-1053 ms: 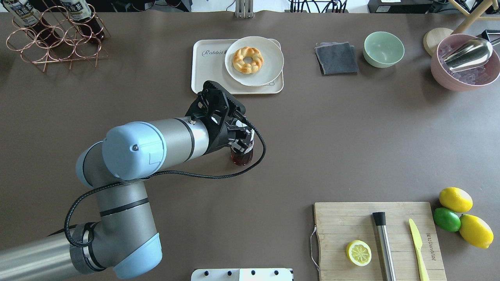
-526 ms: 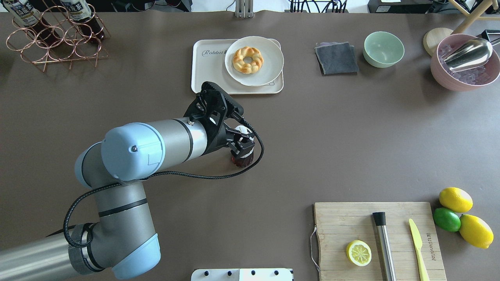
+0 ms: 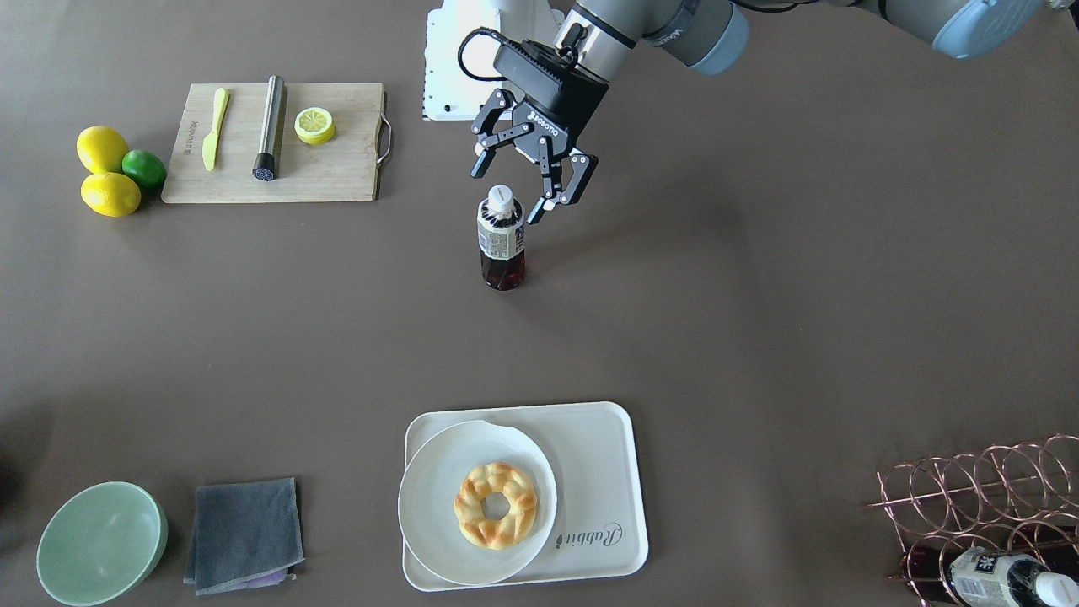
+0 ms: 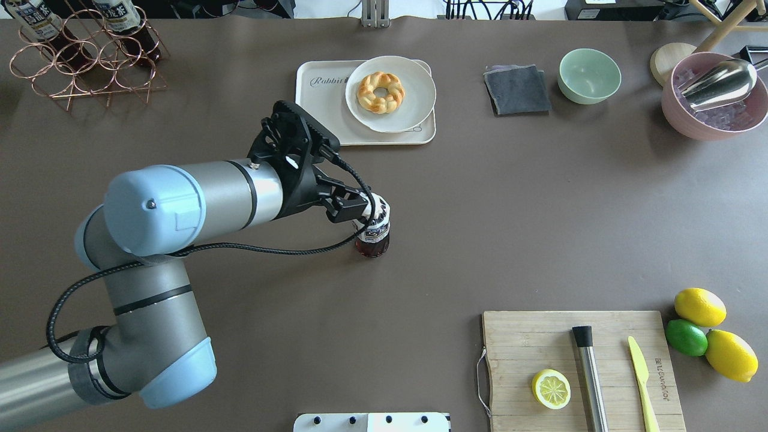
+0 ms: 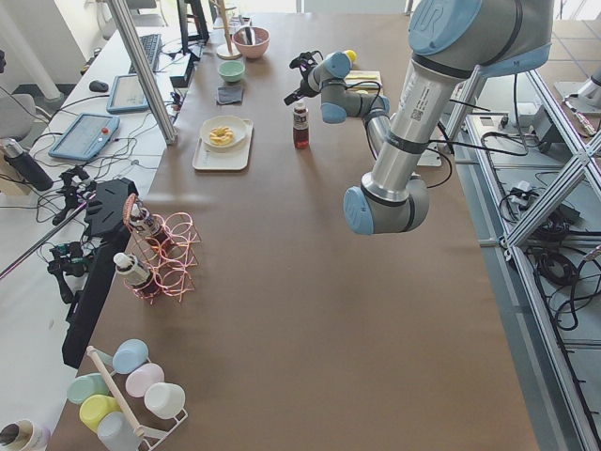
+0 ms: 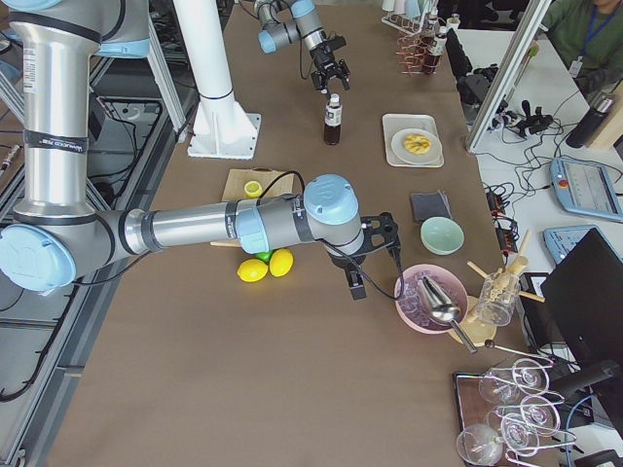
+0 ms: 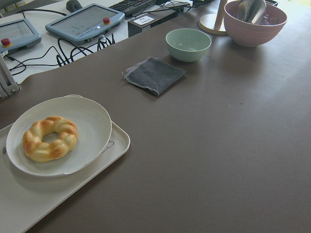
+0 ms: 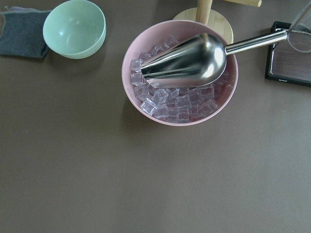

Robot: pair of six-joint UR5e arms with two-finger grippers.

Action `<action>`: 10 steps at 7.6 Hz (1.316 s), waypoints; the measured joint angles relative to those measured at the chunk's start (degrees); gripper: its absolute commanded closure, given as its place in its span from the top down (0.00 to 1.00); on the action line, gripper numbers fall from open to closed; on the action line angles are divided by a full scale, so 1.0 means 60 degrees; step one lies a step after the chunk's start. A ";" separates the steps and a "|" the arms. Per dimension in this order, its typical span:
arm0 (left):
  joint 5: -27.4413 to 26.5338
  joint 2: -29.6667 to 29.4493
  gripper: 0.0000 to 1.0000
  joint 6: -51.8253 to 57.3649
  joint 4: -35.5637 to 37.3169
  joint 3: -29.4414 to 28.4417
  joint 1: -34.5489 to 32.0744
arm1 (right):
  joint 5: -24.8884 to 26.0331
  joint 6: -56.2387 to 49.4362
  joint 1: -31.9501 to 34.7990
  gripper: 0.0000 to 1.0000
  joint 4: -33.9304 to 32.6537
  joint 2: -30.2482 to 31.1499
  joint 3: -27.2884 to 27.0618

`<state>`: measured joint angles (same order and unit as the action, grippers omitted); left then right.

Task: Place tea on tray
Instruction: 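Open the left gripper, release the bottle, and withdraw the left arm, then reach the right gripper toward the standing tea bottle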

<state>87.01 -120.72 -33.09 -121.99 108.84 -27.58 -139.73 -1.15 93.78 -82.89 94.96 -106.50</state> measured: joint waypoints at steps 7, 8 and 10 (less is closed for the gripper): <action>0.5916 0.5561 1.00 0.1472 0.0899 -0.0007 -0.6816 | -0.0279 0.0188 -0.1316 0.99 0.0023 -0.1115 -0.0633; 0.5957 0.6175 1.00 0.2801 0.0908 -0.0344 -0.7696 | -0.0277 0.0493 -0.1916 0.99 0.0123 -0.1598 -0.0726; 0.6006 0.6807 1.00 0.4777 0.0926 -0.1086 -0.9226 | -0.0038 0.1889 -0.3506 0.99 0.1220 -0.2606 -0.0697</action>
<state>123.05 -79.88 -4.43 -116.44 102.32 -82.93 -139.96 10.19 72.74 -75.57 79.33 -110.68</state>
